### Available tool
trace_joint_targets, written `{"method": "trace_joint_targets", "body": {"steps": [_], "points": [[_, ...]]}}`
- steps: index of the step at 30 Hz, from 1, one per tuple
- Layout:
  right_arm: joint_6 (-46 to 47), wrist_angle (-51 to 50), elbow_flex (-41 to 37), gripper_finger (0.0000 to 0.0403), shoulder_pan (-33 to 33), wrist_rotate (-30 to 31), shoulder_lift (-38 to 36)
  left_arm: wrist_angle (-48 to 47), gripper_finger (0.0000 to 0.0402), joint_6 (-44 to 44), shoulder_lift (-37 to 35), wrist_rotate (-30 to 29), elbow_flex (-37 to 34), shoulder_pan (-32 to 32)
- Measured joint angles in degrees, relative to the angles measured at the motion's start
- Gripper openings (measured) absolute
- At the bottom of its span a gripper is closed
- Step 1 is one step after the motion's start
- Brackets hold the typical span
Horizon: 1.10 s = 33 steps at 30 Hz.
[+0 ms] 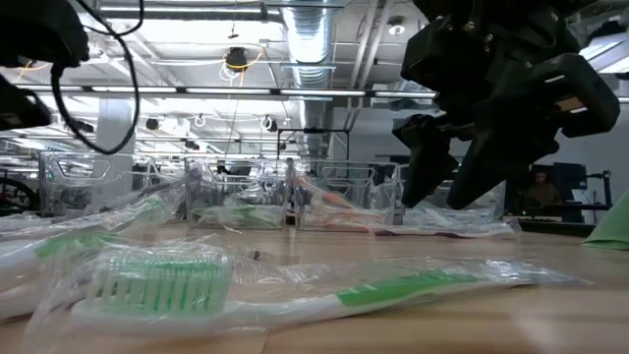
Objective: Pick & Place Toothbrushes
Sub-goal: Put the violet toothbrush into the left transparent bin
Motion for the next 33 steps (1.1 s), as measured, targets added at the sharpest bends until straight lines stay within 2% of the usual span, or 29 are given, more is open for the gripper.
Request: {"method": "trace_joint_targets", "body": {"steps": [2,14,18,24,33], "points": [[0.23,0.00,-0.02,0.0260,-0.16,0.00,0.00,0.03,0.0120,-3.81,0.00,1.48,0.00,-0.48],[0.44,0.22,-0.02,0.0260,-0.28,0.00,-0.04,0.23,0.0132,-7.37,-0.07,1.32,-0.72,-2.05],[0.42,0.93,-0.02,0.0260,-0.28,-0.02,-0.04,0.09,0.0156,-10.77,-0.07,2.06,-2.04,-2.04],[0.36,2.84,-0.01,0.0260,-0.28,0.00,-0.09,-0.13,0.0206,-19.07,-0.07,7.11,-7.04,-2.04],[0.34,4.84,-0.02,0.0260,-0.28,-0.01,-0.09,0.38,0.0259,-21.35,-0.07,7.70,-10.18,-2.02]]}}
